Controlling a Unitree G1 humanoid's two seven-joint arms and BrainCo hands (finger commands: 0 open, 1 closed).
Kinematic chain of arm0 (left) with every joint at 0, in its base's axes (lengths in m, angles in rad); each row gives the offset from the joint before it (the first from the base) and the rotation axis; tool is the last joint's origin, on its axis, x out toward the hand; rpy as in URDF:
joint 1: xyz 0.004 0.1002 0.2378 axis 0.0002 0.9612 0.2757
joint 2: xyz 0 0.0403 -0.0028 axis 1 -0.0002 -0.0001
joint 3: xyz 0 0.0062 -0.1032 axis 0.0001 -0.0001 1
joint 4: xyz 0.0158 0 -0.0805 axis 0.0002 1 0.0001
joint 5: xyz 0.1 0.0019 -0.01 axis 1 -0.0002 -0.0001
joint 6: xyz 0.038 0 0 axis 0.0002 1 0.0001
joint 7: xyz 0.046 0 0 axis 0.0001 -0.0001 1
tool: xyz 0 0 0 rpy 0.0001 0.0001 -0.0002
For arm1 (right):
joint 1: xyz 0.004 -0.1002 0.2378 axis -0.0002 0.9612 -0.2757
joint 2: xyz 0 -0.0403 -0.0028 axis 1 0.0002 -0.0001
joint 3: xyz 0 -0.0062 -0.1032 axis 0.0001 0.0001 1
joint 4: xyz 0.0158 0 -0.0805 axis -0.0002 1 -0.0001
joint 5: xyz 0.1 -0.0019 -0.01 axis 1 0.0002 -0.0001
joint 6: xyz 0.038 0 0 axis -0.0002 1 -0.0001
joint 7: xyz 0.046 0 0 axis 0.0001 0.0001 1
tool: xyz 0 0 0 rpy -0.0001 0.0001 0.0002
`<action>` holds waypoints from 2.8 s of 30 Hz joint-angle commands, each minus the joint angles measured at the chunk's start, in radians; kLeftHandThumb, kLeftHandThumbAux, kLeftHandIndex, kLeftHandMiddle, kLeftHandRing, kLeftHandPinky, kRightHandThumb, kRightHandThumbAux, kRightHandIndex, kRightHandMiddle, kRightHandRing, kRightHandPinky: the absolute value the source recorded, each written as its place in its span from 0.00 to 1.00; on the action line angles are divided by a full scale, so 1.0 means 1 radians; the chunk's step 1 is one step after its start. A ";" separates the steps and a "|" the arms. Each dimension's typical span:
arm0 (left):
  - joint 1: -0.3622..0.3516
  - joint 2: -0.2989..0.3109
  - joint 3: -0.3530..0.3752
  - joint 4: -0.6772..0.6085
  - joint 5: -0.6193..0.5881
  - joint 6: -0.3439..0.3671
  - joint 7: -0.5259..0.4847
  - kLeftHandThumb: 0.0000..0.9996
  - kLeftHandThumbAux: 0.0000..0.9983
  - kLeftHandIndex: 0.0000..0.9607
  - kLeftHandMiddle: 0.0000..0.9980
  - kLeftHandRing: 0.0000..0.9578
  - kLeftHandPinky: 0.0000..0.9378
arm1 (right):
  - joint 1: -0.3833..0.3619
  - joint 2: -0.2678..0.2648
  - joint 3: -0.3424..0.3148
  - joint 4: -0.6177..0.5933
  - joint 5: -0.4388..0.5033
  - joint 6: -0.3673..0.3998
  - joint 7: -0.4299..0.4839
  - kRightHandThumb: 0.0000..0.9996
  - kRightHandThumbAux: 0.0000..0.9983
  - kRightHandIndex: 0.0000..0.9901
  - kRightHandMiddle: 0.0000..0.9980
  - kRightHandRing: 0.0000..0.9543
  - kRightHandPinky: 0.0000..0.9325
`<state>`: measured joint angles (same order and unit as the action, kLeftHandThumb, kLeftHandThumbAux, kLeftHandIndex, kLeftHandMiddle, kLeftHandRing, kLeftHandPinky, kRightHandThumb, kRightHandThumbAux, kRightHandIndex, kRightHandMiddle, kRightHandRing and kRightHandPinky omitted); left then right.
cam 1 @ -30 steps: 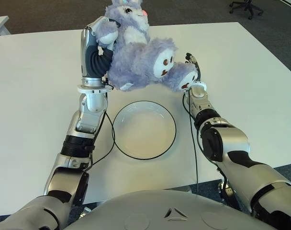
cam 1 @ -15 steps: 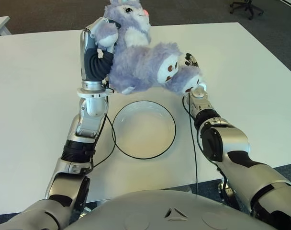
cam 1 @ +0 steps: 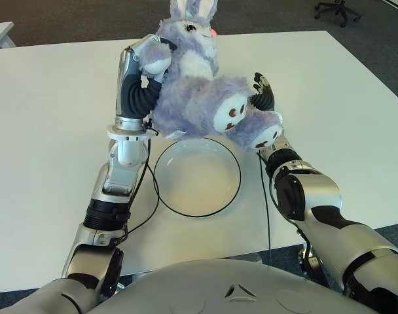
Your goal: Put the doll into the plate.
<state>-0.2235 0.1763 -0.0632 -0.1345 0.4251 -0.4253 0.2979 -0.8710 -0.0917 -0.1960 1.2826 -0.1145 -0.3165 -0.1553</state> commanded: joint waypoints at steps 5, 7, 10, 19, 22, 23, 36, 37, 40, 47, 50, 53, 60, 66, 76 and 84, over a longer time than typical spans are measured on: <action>0.035 -0.018 -0.008 -0.035 -0.005 -0.005 -0.034 0.85 0.67 0.41 0.54 0.84 0.84 | 0.106 0.021 -0.001 0.075 0.005 0.109 0.003 0.10 0.73 0.08 0.06 0.05 0.05; 0.038 -0.022 -0.007 -0.036 0.004 -0.008 -0.031 0.85 0.67 0.41 0.54 0.84 0.85 | 0.106 0.021 -0.002 0.075 0.006 0.110 0.004 0.10 0.73 0.08 0.06 0.05 0.04; 0.041 -0.027 -0.008 -0.038 0.007 -0.012 -0.030 0.85 0.67 0.41 0.54 0.84 0.85 | 0.106 0.021 -0.004 0.075 0.008 0.110 0.006 0.10 0.73 0.07 0.06 0.04 0.03; 0.058 -0.044 -0.015 -0.032 -0.039 -0.031 -0.054 0.85 0.67 0.41 0.53 0.84 0.83 | 0.107 0.021 -0.008 0.074 0.013 0.109 0.008 0.12 0.74 0.08 0.07 0.04 0.04; 0.062 -0.048 -0.015 -0.031 -0.044 -0.032 -0.061 0.85 0.67 0.41 0.53 0.84 0.83 | 0.108 0.021 -0.008 0.074 0.013 0.108 0.008 0.12 0.74 0.08 0.06 0.04 0.03; 0.063 -0.049 -0.014 -0.031 -0.045 -0.031 -0.061 0.85 0.67 0.41 0.53 0.84 0.82 | 0.108 0.021 -0.008 0.074 0.013 0.107 0.009 0.11 0.74 0.08 0.06 0.04 0.03; 0.063 -0.067 -0.009 -0.024 -0.050 -0.030 -0.059 0.85 0.67 0.41 0.53 0.84 0.82 | 0.107 0.019 -0.007 0.073 0.011 0.106 0.013 0.10 0.74 0.08 0.05 0.03 0.03; 0.063 -0.069 -0.009 -0.024 -0.056 -0.030 -0.061 0.85 0.67 0.41 0.53 0.84 0.82 | 0.107 0.018 -0.007 0.073 0.011 0.105 0.013 0.10 0.74 0.08 0.05 0.03 0.03; 0.063 -0.073 -0.008 -0.022 -0.063 -0.030 -0.063 0.85 0.67 0.41 0.53 0.84 0.83 | 0.107 0.018 -0.006 0.073 0.010 0.103 0.013 0.09 0.74 0.07 0.05 0.03 0.03; 0.062 -0.072 -0.005 -0.010 -0.065 -0.027 -0.065 0.85 0.67 0.41 0.53 0.82 0.80 | 0.107 0.019 -0.004 0.073 0.008 0.102 0.012 0.09 0.73 0.07 0.05 0.03 0.03; 0.059 -0.072 -0.001 -0.008 -0.065 -0.018 -0.066 0.85 0.67 0.41 0.53 0.82 0.81 | 0.106 0.019 -0.004 0.073 0.008 0.102 0.012 0.08 0.73 0.07 0.05 0.03 0.03; 0.059 -0.074 0.001 -0.009 -0.062 -0.012 -0.066 0.85 0.67 0.41 0.53 0.82 0.82 | 0.106 0.019 -0.005 0.073 0.009 0.101 0.012 0.08 0.73 0.07 0.05 0.03 0.04; 0.054 -0.080 0.009 -0.001 -0.050 -0.003 -0.055 0.85 0.67 0.41 0.53 0.82 0.82 | 0.106 0.020 -0.005 0.072 0.010 0.099 0.011 0.09 0.73 0.07 0.05 0.03 0.04; 0.049 -0.082 0.014 0.006 -0.041 0.010 -0.050 0.85 0.67 0.41 0.54 0.82 0.83 | 0.106 0.020 -0.006 0.072 0.011 0.099 0.010 0.09 0.72 0.08 0.05 0.03 0.04; 0.046 -0.079 0.017 0.008 -0.032 0.036 -0.054 0.85 0.67 0.41 0.54 0.82 0.83 | 0.108 0.020 -0.008 0.072 0.012 0.096 0.014 0.09 0.72 0.07 0.05 0.03 0.03; 0.046 -0.076 0.016 0.006 -0.039 0.049 -0.062 0.85 0.67 0.41 0.54 0.82 0.82 | 0.109 0.020 -0.010 0.071 0.013 0.095 0.015 0.10 0.73 0.08 0.05 0.03 0.03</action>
<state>-0.1734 0.0982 -0.0526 -0.1376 0.3897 -0.3863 0.2440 -0.8702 -0.0937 -0.2000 1.2827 -0.1133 -0.3165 -0.1490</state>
